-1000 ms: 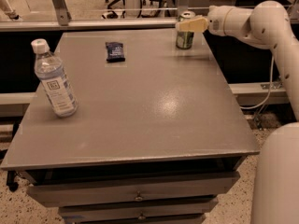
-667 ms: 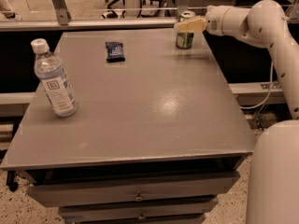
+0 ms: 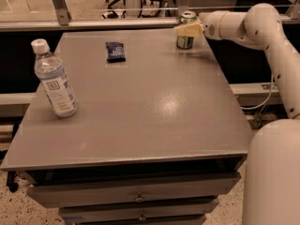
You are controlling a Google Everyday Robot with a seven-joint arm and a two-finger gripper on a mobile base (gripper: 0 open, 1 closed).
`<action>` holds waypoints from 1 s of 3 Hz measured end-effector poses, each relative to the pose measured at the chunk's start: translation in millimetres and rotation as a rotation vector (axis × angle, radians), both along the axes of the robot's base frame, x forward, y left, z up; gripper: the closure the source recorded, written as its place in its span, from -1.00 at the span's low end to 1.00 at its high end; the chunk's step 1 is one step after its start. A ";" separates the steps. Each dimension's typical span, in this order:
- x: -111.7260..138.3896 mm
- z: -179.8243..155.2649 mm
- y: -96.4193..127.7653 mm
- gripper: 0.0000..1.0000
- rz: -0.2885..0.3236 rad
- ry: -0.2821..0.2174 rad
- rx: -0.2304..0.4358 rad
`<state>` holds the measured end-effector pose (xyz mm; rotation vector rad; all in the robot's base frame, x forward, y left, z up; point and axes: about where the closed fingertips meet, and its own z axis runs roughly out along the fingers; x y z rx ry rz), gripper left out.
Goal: Move green can near blue plastic bottle
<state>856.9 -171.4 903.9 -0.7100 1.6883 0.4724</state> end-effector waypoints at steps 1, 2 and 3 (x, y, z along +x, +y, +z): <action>-1.9 -3.9 3.2 -0.10 0.016 0.008 0.001; -10.2 0.9 4.9 0.33 0.036 0.009 0.014; -37.4 25.1 13.9 0.79 0.118 -0.010 0.049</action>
Offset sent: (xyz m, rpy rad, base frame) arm -0.0247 -0.0009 0.0112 0.0303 0.0043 0.0516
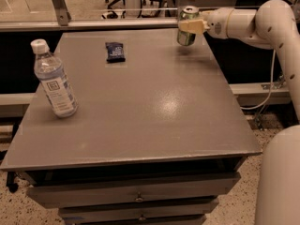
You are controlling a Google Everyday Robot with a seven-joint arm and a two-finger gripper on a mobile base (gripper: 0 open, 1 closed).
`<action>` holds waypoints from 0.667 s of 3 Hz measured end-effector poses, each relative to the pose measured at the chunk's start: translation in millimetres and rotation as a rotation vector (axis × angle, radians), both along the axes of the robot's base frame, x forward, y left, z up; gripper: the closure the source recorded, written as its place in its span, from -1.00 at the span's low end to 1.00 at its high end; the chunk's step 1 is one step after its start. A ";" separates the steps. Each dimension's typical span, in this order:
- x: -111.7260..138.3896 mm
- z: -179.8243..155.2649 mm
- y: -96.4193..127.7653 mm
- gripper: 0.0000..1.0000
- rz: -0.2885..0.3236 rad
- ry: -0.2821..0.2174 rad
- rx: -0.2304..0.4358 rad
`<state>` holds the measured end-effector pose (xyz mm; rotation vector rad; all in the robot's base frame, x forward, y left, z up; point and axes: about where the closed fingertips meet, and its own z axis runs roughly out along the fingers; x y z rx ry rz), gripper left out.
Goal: Move green can near blue plastic bottle
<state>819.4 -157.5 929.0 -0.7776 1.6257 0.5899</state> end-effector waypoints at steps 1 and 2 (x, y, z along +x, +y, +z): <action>-52.5 29.4 41.5 1.00 0.189 -0.027 0.020; -58.5 26.8 49.4 1.00 0.223 -0.018 0.016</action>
Offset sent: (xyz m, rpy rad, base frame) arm -0.0422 0.0333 0.0247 0.0180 -0.0225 0.1520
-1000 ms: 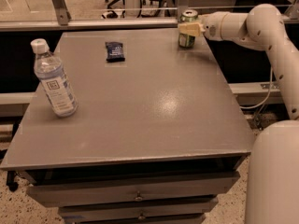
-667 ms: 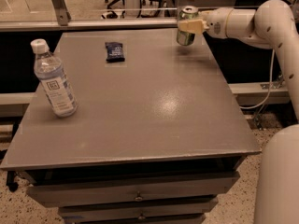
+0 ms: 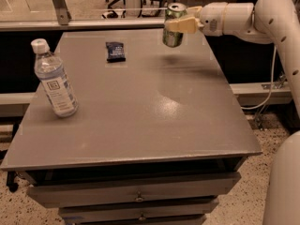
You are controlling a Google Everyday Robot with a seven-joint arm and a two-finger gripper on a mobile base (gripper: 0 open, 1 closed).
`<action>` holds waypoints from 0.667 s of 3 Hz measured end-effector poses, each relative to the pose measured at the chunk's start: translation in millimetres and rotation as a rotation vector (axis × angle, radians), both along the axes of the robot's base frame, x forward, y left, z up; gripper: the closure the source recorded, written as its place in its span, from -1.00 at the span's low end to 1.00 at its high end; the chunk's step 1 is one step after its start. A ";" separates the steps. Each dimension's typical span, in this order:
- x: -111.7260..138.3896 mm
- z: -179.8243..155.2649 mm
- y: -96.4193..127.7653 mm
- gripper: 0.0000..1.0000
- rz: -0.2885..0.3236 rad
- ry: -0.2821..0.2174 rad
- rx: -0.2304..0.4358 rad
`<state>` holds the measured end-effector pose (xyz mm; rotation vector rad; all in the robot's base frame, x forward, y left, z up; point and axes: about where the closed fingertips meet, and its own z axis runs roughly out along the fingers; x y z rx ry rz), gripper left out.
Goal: Move green can near blue plastic bottle
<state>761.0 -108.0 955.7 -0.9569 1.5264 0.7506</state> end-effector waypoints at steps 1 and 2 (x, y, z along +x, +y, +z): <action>0.8 0.1 0.2 1.00 -0.002 -0.001 0.001; -10.9 -8.3 12.1 1.00 0.033 0.011 -0.007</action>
Offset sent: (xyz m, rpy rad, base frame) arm -0.0963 0.0778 -0.0623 -0.0592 0.0777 0.2435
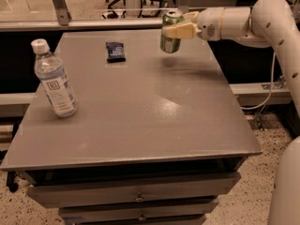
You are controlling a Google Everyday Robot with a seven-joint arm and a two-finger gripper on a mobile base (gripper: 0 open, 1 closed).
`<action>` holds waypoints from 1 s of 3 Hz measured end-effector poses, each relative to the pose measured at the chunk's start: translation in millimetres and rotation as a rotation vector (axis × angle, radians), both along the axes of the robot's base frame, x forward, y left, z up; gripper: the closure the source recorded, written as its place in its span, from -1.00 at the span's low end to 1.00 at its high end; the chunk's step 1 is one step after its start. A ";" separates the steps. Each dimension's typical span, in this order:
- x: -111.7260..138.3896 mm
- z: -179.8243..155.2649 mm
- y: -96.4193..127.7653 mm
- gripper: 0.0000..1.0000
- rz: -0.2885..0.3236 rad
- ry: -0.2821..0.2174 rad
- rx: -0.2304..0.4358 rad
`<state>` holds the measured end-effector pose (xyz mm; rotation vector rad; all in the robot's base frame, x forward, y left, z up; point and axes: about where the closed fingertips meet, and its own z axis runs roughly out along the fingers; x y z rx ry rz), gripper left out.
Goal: Move green can near blue plastic bottle
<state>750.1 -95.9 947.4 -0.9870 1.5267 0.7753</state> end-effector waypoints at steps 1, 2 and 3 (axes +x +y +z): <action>-55.9 -5.4 35.9 1.00 0.119 -0.002 -0.008; -118.4 -12.5 81.7 1.00 0.247 0.020 0.016; -176.3 -40.5 140.8 1.00 0.406 0.090 0.041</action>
Offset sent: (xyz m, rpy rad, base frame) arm -0.2290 0.1683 -0.0903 0.0121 0.1895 0.4954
